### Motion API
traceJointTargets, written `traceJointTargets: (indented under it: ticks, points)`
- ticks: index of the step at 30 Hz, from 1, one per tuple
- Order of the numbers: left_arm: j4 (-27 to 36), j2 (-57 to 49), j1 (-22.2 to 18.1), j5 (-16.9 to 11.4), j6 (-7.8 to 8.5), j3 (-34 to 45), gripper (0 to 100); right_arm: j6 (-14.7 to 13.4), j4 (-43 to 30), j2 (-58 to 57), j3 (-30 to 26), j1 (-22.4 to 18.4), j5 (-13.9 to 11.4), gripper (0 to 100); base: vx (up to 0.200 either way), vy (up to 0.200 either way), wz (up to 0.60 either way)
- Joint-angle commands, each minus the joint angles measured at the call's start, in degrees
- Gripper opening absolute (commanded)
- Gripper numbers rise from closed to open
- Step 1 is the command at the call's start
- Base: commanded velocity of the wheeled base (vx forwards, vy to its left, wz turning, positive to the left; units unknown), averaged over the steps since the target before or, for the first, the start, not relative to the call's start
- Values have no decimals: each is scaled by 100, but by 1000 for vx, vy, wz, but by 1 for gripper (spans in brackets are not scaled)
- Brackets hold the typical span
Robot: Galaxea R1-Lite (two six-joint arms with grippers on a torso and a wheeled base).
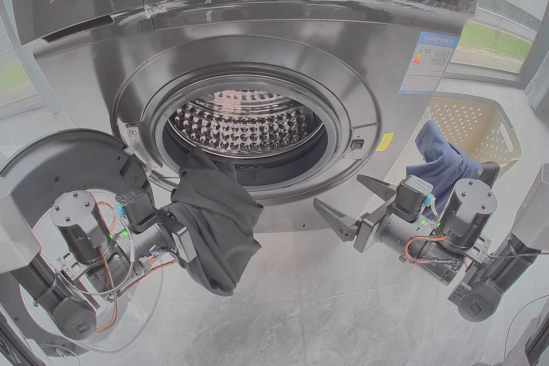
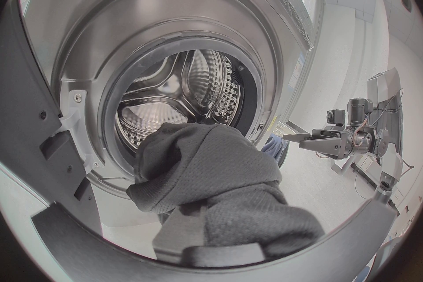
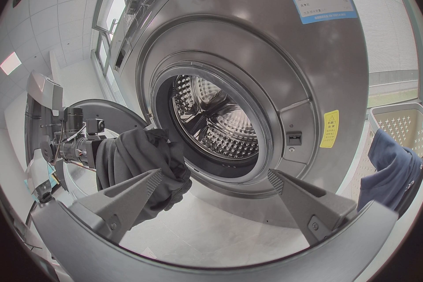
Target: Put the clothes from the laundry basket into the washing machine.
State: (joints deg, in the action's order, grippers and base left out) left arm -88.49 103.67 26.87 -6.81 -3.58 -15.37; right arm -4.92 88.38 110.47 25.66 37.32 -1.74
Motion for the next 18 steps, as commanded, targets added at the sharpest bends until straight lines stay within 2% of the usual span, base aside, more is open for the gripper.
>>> traceJointTargets:
  ticks: [1, 6, 15, 18]
  points:
    - [-1, 13, 11, 5, -2, 8, 0, 0, 4, 10, 0, -5, -1, 100, 0, 0, 0]
    - [-1, 48, 3, -4, -2, -1, 0, 0, 4, 10, 0, 4, -1, 100, 0, 0, 0]
    - [-1, 66, 73, -4, -11, -18, 0, 0, 4, 10, 9, 13, -1, 100, 200, 0, 0]
    - [-1, 75, 152, 5, -11, -10, 0, 0, 4, 10, 0, 13, -1, 100, 0, 0, 0]
